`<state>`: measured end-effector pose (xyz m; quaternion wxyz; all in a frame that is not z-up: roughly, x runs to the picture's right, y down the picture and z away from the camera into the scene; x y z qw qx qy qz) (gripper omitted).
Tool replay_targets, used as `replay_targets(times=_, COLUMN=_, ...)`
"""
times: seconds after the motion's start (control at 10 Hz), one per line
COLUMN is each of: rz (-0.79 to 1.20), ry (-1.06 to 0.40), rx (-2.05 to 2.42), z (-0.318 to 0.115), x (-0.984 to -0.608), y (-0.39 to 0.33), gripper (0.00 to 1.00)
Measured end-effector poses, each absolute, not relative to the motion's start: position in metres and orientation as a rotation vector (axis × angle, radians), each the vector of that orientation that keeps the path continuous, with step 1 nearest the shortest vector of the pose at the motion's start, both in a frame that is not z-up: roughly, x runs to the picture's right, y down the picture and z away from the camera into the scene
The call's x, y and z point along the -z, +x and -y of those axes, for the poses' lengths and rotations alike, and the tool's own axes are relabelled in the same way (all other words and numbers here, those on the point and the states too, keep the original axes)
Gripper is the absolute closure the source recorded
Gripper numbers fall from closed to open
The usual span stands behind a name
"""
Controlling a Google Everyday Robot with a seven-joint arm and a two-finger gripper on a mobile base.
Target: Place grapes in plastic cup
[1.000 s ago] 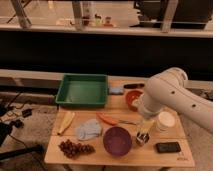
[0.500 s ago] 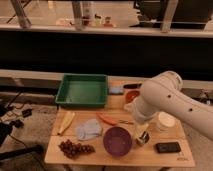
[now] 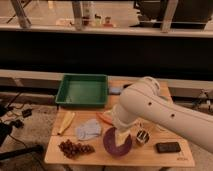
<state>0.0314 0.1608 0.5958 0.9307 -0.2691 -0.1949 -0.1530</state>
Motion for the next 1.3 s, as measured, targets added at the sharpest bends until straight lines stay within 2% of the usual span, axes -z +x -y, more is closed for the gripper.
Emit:
replay_targets(times=0.6, rz=0.409, ry=-0.557, rx=0.321, z=-0.163, x=-0.596, y=0.028, gripper=0.20)
replay_targets(times=0.8, rz=0.443, ry=-0.585, rx=0.373, z=-0.176, x=-0.599, y=0.010, gripper=0.20)
replay_targets(times=1.3, rz=0.556, ry=-0.613, rx=0.499, z=-0.210, x=-0.621, y=-0.105, gripper=0.20)
